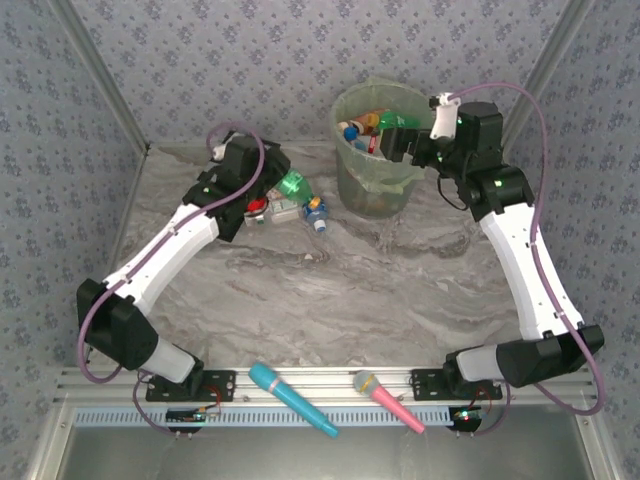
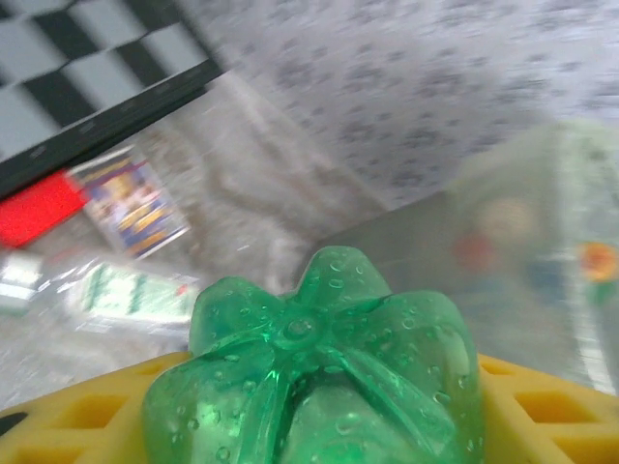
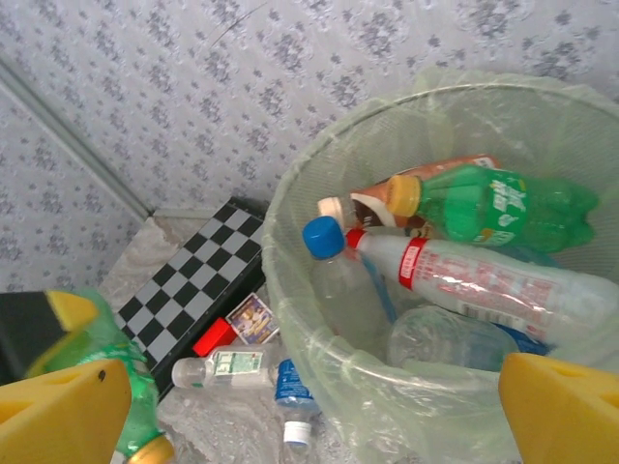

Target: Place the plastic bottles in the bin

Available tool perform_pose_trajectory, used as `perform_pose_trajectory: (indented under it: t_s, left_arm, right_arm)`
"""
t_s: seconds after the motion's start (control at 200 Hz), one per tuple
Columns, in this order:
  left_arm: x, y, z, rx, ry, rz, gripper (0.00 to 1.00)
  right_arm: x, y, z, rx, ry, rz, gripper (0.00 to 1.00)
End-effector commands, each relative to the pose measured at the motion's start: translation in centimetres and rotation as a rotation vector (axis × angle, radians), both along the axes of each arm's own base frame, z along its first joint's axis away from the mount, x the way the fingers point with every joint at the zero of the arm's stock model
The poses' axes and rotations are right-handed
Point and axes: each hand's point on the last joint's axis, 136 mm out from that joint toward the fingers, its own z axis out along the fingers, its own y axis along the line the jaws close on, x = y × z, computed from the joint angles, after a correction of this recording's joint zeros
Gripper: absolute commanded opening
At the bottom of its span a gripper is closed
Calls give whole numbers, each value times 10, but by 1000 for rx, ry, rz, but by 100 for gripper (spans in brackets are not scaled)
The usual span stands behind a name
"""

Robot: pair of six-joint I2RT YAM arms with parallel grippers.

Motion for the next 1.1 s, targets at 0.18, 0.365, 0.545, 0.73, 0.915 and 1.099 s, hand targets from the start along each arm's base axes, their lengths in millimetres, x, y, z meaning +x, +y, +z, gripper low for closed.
perform_pose_trajectory:
  t_s: [0.18,0.365,0.545,0.73,0.915,1.099]
  left_arm:
    - [23,-58,84,242,-257,-216,61]
    - [42,-103,119,326,-364,-345,61]
    - [58,-137,139,357,-431,-418,61]
    - [66,-164,148,336,-519,-469,61]
    - [78,-183,138,372,-581,-489,61]
    - [82,-203,126,419,-624,-519,61]
  right_arm:
    - [-9,-27,13,31,-55,-92,100]
    - [-14,-35,14,33,-62,-112,100]
    - [-16,-39,13,32,-60,-123,100]
    - [-17,-42,13,35,-59,-128,100]
    - [-18,-44,14,37,-61,-137,100]
    - [-17,-46,15,41,-62,-146,100]
